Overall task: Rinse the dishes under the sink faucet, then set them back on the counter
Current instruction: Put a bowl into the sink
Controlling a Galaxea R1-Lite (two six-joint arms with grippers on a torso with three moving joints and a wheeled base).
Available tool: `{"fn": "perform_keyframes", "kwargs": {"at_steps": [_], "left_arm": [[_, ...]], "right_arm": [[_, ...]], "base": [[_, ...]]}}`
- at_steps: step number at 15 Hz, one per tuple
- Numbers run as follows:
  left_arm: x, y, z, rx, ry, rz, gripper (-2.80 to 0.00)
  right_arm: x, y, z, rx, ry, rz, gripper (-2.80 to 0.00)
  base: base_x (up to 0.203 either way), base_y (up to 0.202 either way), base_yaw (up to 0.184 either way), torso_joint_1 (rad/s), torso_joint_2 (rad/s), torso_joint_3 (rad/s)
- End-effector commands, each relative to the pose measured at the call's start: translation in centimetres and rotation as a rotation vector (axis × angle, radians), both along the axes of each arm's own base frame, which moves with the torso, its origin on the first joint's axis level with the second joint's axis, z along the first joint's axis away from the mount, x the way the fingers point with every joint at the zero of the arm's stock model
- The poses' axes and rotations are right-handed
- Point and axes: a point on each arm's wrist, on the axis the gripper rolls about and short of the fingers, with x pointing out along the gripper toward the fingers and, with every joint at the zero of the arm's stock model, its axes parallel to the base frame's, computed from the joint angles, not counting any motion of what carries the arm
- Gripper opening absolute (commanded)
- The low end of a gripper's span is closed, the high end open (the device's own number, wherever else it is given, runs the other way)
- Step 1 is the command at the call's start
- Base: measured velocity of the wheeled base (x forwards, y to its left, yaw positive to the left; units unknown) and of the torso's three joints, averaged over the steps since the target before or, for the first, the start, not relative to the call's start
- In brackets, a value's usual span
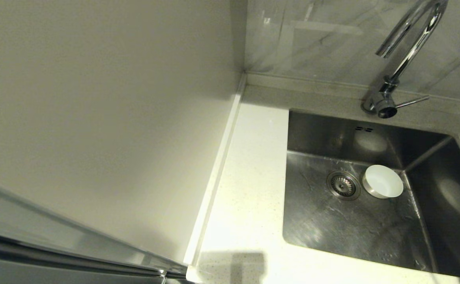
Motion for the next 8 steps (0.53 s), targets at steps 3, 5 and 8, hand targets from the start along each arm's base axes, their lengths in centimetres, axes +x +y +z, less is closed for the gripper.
{"fn": "perform_keyframes", "kwargs": {"at_steps": [3, 5, 8], "left_arm": [[0.0, 0.0, 0.0, -0.001, -0.003, 0.002, -2.80], [0.0, 0.0, 0.0, -0.001, -0.003, 0.000, -2.80], [0.0, 0.0, 0.0, -0.001, -0.003, 0.000, -2.80]], "right_arm": [[2.4, -2.6, -3.3, 0.059, 0.050, 0.010, 0.00], [3.5, -3.1, -4.4, 0.076, 0.066, 0.021, 0.00], [5.1, -3.9, -5.6, 0.062, 0.053, 0.037, 0.00]], "base": [[0.000, 0.000, 0.000, 0.000, 0.00, 0.000], [0.000, 0.000, 0.000, 0.000, 0.00, 0.000], [0.000, 0.000, 0.000, 0.000, 0.00, 0.000]]}}
